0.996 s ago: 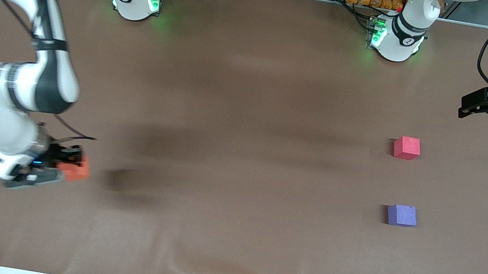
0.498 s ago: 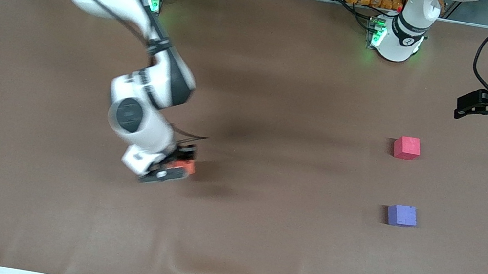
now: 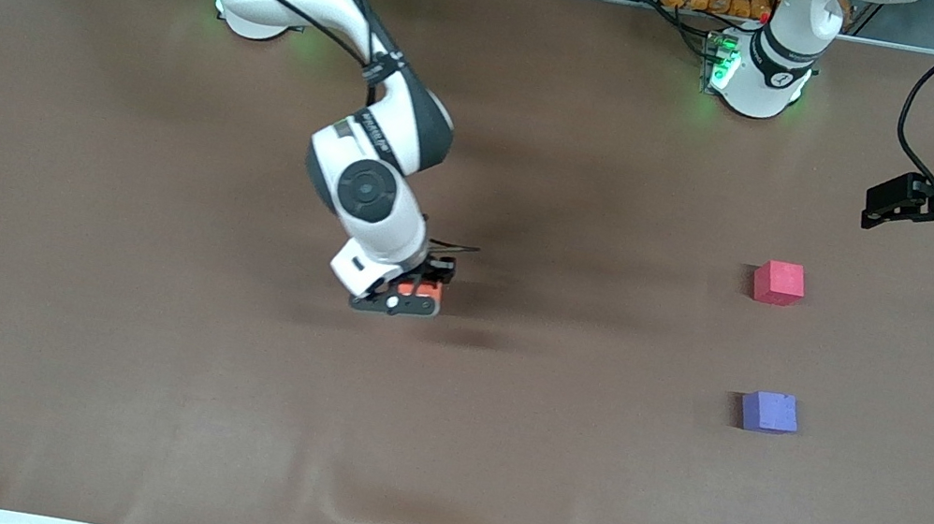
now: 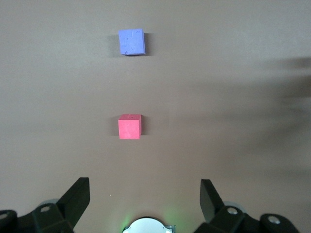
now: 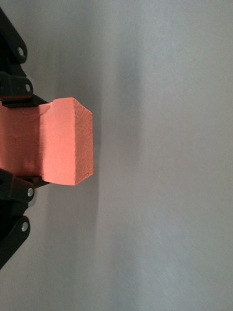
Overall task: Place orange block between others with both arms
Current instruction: 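Lift the orange cube and carry it to the table middle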
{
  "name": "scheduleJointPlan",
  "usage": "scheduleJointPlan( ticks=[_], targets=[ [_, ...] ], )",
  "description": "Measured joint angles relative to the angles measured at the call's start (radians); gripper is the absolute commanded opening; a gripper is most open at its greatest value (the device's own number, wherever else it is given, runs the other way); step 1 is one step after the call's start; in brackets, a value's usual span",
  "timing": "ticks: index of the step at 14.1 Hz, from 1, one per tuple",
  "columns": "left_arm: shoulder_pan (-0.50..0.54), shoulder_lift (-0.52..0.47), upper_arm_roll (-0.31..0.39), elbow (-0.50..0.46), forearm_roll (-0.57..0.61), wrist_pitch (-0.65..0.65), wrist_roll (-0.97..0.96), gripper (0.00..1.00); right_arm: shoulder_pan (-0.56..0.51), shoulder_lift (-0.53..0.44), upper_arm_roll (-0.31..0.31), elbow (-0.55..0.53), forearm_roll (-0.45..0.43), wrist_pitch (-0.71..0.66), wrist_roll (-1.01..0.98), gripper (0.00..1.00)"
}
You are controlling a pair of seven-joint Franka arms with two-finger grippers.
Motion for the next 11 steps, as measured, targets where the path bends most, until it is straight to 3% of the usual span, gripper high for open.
scheduleJointPlan(
  ticks=[4,11],
  targets=[
    [-0.002,0.001,-0.015,0.001,0.000,0.000,-0.001,1.00,0.079,0.036,-0.007,0.000,-0.019,0.071,0.167,0.00],
    [0.001,0.001,-0.015,0.002,0.000,-0.024,-0.001,1.00,0.140,0.072,-0.044,0.026,-0.189,0.087,0.425,0.00]
  ],
)
